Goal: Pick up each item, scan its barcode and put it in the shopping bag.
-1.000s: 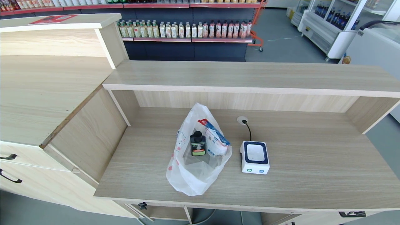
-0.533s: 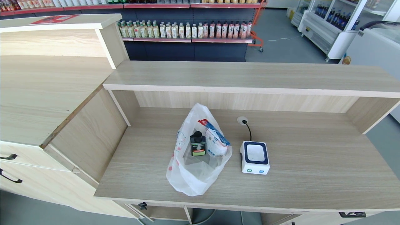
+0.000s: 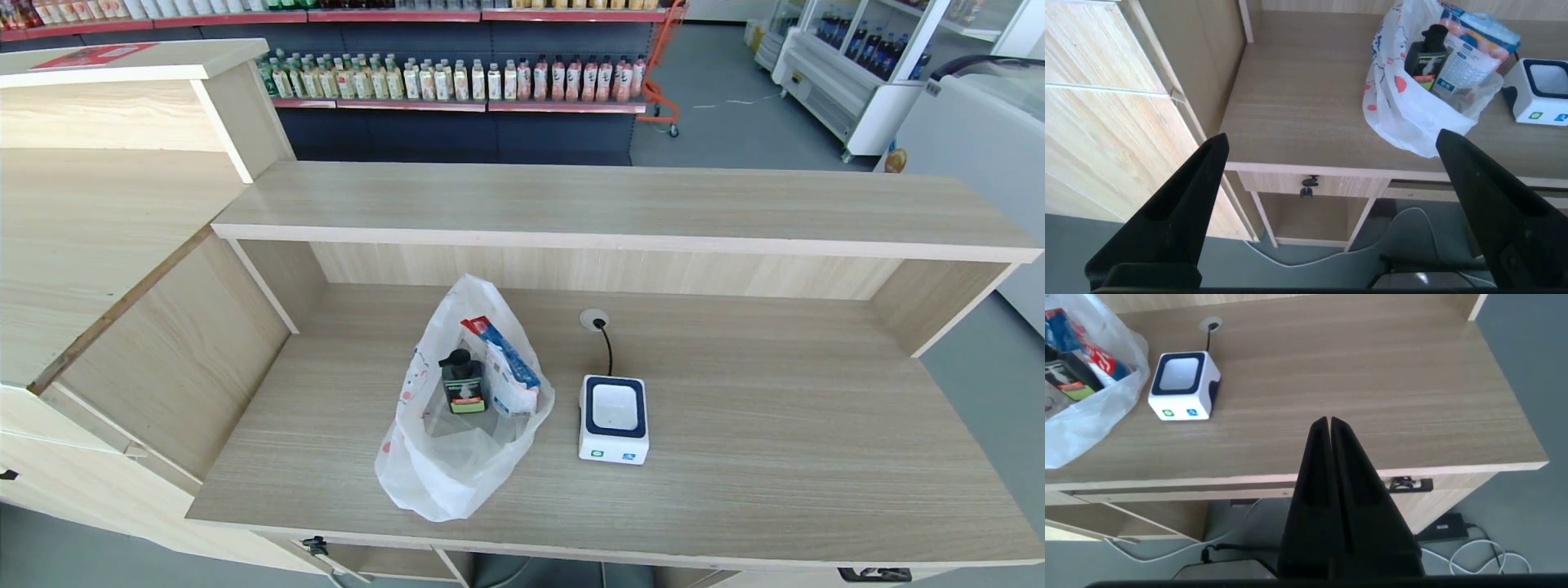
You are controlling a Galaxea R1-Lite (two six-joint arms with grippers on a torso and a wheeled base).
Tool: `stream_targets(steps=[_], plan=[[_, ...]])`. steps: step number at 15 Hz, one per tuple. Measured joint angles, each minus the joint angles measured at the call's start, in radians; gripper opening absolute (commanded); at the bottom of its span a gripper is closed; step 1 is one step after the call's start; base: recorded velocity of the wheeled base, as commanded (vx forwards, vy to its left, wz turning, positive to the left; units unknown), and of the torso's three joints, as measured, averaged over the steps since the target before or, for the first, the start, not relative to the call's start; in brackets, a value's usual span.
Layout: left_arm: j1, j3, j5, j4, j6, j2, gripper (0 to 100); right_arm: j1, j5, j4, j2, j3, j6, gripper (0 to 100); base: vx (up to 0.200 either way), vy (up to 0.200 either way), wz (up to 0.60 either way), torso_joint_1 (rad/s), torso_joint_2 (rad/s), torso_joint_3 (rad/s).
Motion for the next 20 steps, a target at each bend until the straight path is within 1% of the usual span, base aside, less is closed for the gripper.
stream_targets(steps=[3, 9, 20], plan=[[0.0, 0.0, 0.0, 0.0, -0.002, 0.0, 100, 0.0, 0.0, 0.0, 0.0, 0.0, 0.0, 0, 0.0, 0.0, 0.0, 0.0, 0.0, 0.0], [0.0, 0.0, 0.0, 0.0, -0.001, 0.0, 100, 0.0, 0.0, 0.0, 0.001, 0.0, -0.001, 0, 0.2, 0.0, 0.0, -0.002, 0.0, 0.004], [0.0, 0.0, 0.0, 0.0, -0.004, 0.0, 100, 0.0, -0.001, 0.0, 0.002, 0.0, 0.0, 0, 0.0, 0.0, 0.0, 0.0, 0.0, 0.0]])
